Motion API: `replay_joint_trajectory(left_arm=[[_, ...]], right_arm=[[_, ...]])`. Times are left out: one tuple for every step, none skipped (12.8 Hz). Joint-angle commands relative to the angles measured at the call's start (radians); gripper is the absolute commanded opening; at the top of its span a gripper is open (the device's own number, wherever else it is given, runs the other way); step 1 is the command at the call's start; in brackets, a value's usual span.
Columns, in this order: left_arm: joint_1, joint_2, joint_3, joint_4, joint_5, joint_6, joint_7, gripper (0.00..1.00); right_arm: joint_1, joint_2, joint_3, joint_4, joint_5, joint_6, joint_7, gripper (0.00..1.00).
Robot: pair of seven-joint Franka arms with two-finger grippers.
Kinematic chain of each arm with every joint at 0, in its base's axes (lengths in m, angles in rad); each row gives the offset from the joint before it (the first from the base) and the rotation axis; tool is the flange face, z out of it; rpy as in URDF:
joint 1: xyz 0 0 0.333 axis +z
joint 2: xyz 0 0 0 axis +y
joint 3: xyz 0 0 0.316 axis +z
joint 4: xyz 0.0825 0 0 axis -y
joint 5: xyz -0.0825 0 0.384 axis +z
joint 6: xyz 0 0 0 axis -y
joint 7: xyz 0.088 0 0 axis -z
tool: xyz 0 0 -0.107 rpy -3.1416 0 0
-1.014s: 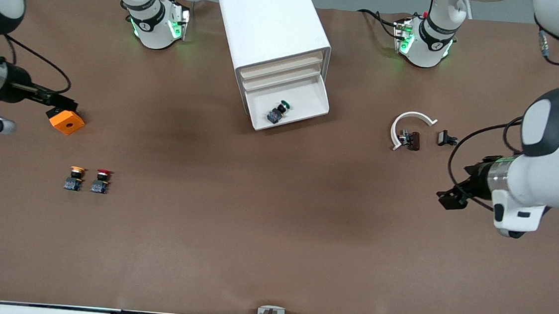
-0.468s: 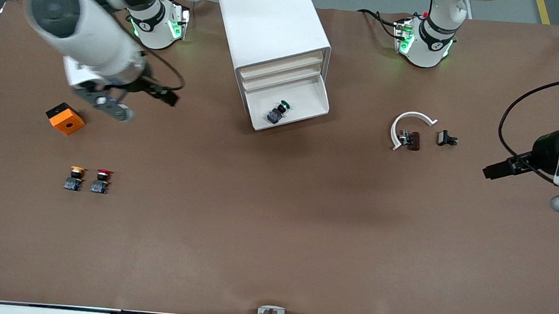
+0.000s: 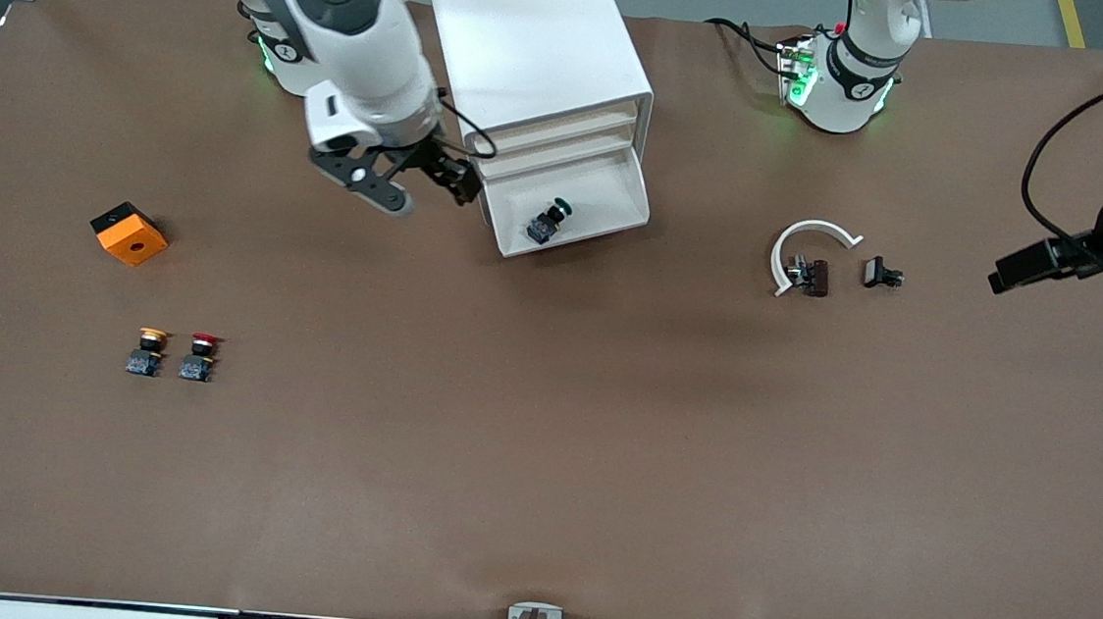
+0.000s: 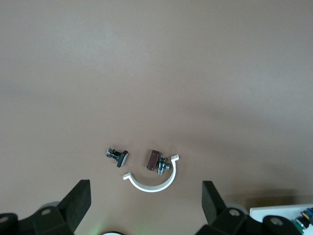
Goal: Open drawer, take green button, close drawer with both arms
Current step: 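Reach the right gripper into the open drawer toward the green button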
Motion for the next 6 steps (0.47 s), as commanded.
replay_joint_trajectory(left_arm=[[0.002,-0.115,-0.047,-0.13,0.002,0.054,0.02,1.0],[0.005,-0.141,-0.05,-0.162,0.005,0.062,0.022,1.0],[0.007,-0.143,-0.05,-0.178,0.005,0.077,0.022,1.0],[0.007,-0.13,-0.05,-0.177,0.003,0.083,0.022,1.0],[0.007,-0.109,-0.05,-0.172,0.003,0.083,0.022,1.0],[0.007,-0.098,-0.05,-0.17,0.005,0.083,0.02,1.0]], right_arm=[[0.082,0.019,-0.015,-0.049,0.016,0.107,0.129,1.0],[0.106,0.047,-0.015,-0.048,0.016,0.137,0.184,1.0],[0.129,0.067,-0.015,-0.045,0.016,0.161,0.218,1.0],[0.148,0.093,-0.017,-0.045,0.014,0.192,0.246,1.0],[0.166,0.119,-0.017,-0.045,0.013,0.223,0.269,1.0],[0.179,0.147,-0.017,-0.042,0.009,0.25,0.291,1.0]])
